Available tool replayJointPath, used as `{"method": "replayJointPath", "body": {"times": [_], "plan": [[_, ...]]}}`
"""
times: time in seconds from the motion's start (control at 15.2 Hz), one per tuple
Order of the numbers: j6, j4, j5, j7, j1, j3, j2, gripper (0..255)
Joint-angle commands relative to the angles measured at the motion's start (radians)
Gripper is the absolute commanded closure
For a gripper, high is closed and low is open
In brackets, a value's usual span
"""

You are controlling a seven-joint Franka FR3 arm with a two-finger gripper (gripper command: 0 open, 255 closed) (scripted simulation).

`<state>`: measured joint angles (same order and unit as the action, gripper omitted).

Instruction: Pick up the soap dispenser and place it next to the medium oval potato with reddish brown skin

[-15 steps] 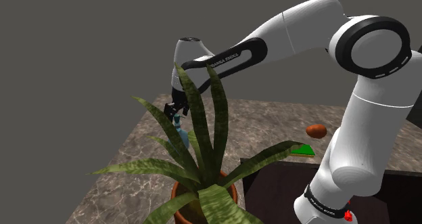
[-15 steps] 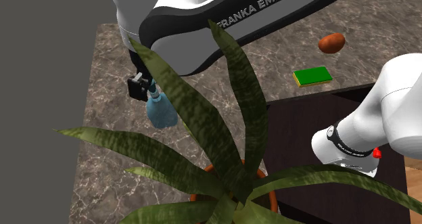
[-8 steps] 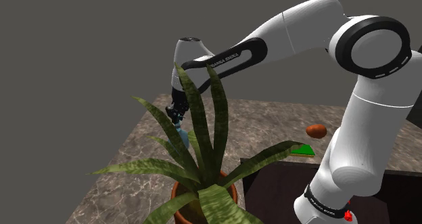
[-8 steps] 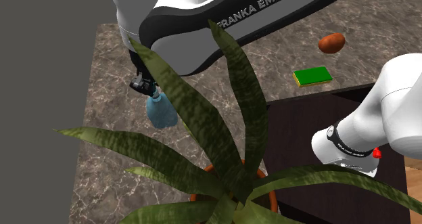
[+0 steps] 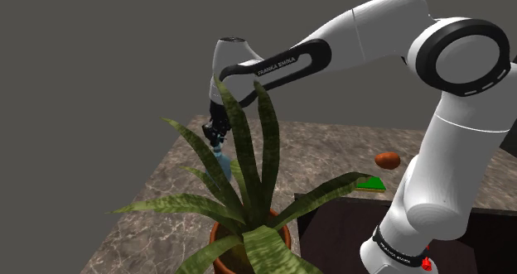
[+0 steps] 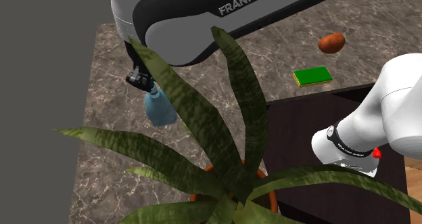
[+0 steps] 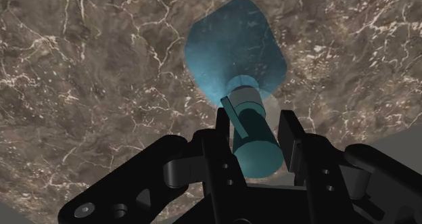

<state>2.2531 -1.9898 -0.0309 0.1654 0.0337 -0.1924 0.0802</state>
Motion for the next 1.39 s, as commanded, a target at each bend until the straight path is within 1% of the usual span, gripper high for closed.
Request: {"method": "replayJointPath", "body": {"times": [0.0,0.66,1.32], "plan": [[-0.024,0.017,-0.001,-0.001,-0.001,0.0,-0.008,255],[-0.153,0.114,-0.006,-0.001,-0.002,0.001,-0.04,255],[-0.286,0.235,-0.006,0.003,-0.003,0.001,-0.052,255]]}}
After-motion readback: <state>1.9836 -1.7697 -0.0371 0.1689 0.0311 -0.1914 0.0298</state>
